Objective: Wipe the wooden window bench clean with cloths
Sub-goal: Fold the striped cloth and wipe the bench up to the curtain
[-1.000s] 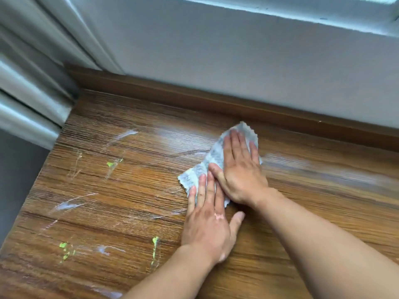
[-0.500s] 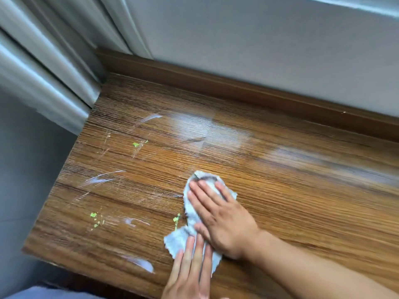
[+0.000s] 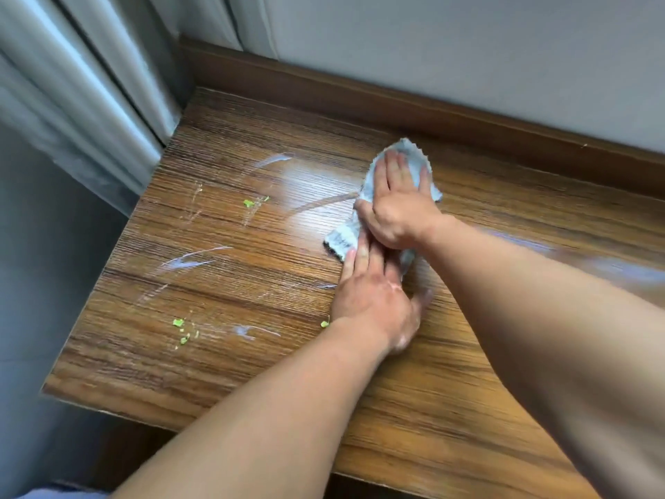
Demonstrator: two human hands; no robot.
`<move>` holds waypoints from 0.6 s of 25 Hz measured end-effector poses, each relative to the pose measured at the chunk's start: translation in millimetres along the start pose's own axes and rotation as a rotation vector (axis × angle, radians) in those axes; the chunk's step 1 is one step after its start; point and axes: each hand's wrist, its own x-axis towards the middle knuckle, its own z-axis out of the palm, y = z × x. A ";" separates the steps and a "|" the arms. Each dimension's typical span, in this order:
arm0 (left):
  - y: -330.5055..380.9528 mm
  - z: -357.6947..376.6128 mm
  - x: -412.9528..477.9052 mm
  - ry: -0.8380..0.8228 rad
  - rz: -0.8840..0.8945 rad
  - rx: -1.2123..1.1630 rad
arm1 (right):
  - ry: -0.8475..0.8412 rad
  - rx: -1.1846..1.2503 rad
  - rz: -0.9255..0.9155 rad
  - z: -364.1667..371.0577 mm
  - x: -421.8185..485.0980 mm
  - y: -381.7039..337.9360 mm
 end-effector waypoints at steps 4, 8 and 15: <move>-15.3 23.7 -76.8 0.006 -0.010 -0.027 | 0.053 -0.028 -0.199 39.5 -58.3 -38.6; -34.5 55.4 -180.6 -0.134 0.067 -0.034 | 0.058 -0.042 -0.367 79.6 -148.3 -82.8; -83.5 38.7 -231.1 0.068 0.272 -0.037 | 0.080 -0.054 -0.148 84.4 -156.7 -54.0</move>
